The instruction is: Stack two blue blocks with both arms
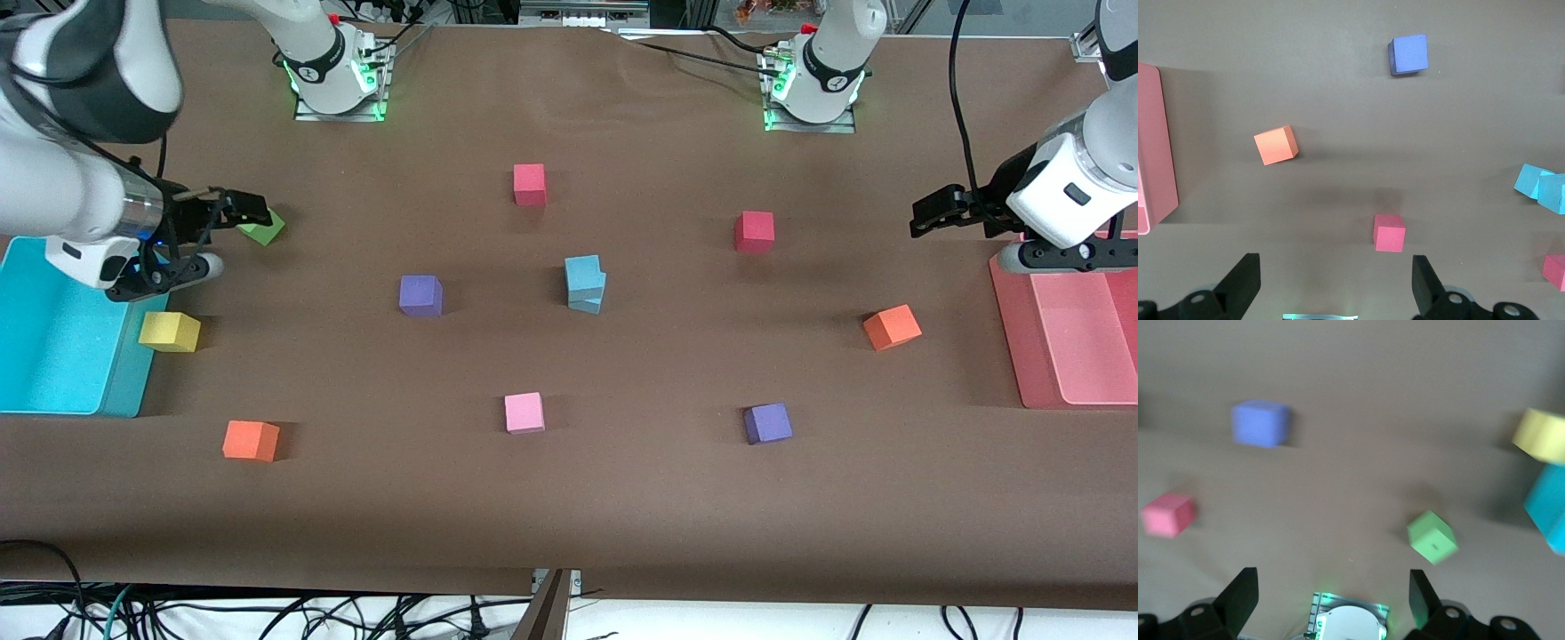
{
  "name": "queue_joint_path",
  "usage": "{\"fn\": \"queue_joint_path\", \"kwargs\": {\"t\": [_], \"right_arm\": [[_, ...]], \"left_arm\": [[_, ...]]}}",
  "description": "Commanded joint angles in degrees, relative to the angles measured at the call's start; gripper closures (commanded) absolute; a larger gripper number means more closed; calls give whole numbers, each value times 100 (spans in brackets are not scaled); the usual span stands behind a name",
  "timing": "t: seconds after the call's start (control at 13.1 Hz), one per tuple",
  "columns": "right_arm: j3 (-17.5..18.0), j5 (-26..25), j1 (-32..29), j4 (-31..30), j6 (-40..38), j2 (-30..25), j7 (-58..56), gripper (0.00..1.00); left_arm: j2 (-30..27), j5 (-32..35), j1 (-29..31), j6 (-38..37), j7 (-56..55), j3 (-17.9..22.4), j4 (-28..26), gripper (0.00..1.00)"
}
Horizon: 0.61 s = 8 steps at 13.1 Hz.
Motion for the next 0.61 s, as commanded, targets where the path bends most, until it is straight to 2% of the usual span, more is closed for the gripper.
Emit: {"fn": "queue_joint_path", "kwargs": {"t": [0.0, 0.23, 0.3, 0.38, 0.46, 0.53], "right_arm": [[-26, -344, 26, 164, 136, 127, 1117, 0], [25, -318, -315, 68, 584, 75, 1137, 0], [522, -344, -796, -159, 812, -108, 1076, 0], [1354, -361, -1705, -396, 1058, -353, 997, 0], [1754, -466, -2158, -425, 1104, -391, 779, 0], [1862, -711, -2415, -425, 1113, -522, 402, 0]], "left_arm": [[-206, 109, 54, -22, 156, -34, -187, 0], [-206, 109, 54, -22, 156, -34, -187, 0], [-215, 109, 54, -22, 156, -34, -187, 0], [-215, 109, 54, -22, 156, -34, -170, 0], [-215, 109, 54, -22, 156, -34, -152, 0], [-215, 109, 54, -56, 156, -34, -143, 0]]}}
